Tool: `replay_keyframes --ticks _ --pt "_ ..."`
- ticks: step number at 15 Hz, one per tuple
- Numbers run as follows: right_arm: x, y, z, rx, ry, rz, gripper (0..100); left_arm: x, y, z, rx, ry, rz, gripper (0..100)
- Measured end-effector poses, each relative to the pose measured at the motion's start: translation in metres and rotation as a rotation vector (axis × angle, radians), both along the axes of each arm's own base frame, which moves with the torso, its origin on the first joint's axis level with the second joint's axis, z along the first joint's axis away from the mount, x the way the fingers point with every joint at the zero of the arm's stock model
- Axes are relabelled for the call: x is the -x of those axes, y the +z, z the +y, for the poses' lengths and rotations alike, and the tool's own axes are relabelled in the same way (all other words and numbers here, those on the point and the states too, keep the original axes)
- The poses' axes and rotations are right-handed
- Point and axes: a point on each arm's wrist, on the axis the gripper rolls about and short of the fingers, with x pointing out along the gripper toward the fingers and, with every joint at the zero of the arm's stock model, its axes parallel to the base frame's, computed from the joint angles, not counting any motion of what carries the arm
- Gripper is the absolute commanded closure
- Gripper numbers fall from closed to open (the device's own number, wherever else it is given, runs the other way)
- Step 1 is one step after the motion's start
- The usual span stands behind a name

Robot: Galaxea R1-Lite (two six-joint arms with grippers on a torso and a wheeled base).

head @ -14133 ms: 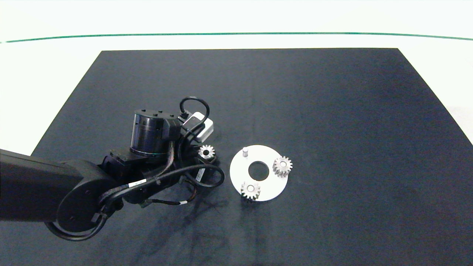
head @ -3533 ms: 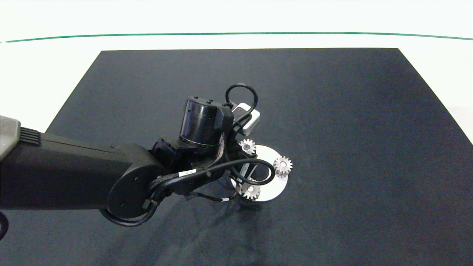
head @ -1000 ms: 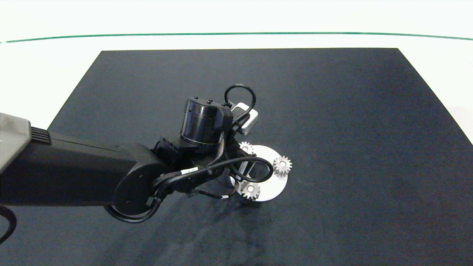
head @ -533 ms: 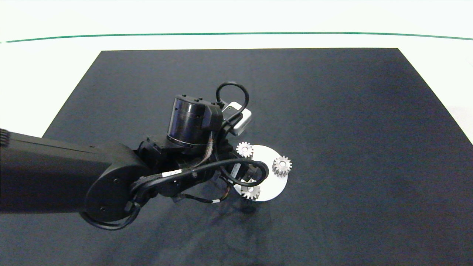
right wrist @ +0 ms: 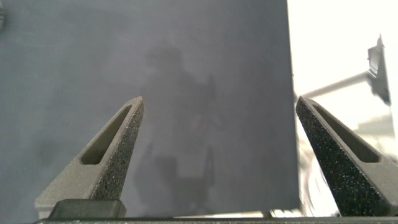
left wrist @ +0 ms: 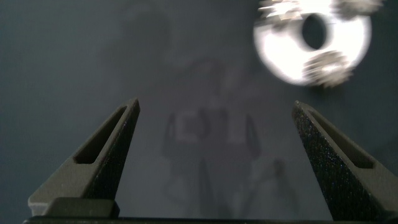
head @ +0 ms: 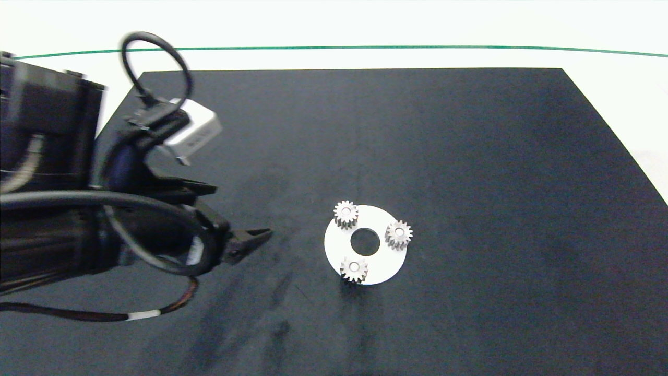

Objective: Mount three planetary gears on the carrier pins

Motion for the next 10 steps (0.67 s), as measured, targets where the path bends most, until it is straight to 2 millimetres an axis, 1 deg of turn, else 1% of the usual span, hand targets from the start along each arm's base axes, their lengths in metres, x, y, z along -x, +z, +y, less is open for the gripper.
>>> replay_keyframes --ticks 1,3,4,5,7,8,9,10 --pt "-0.001 -0.001 0.001 0.002 -0.038 0.007 0 0.017 0.007 0.024 0.016 0.064 -0.007 0" --pt "0.004 -0.004 0.001 0.005 -0.119 0.007 0 0.053 0.015 0.067 0.043 0.221 -0.031 0" --pt "0.008 -0.007 0.002 0.005 -0.149 0.003 0 0.076 0.017 0.085 0.059 0.304 -0.058 0" --pt "0.015 -0.012 0.003 0.004 -0.166 -0.004 0 0.098 0.016 0.097 0.074 0.37 -0.089 0" --pt "0.029 -0.026 0.004 0.001 -0.173 -0.02 0 0.145 0.003 0.111 0.101 0.469 -0.16 0" --pt "0.037 -0.035 0.005 0.0 -0.169 -0.035 0 0.166 -0.008 0.114 0.113 0.5 -0.197 0" --pt "0.043 -0.044 0.006 -0.002 -0.161 -0.053 0 0.187 -0.023 0.116 0.124 0.524 -0.231 0" --pt "0.049 -0.054 0.007 -0.005 -0.142 -0.072 0 0.202 -0.038 0.117 0.133 0.538 -0.259 0"
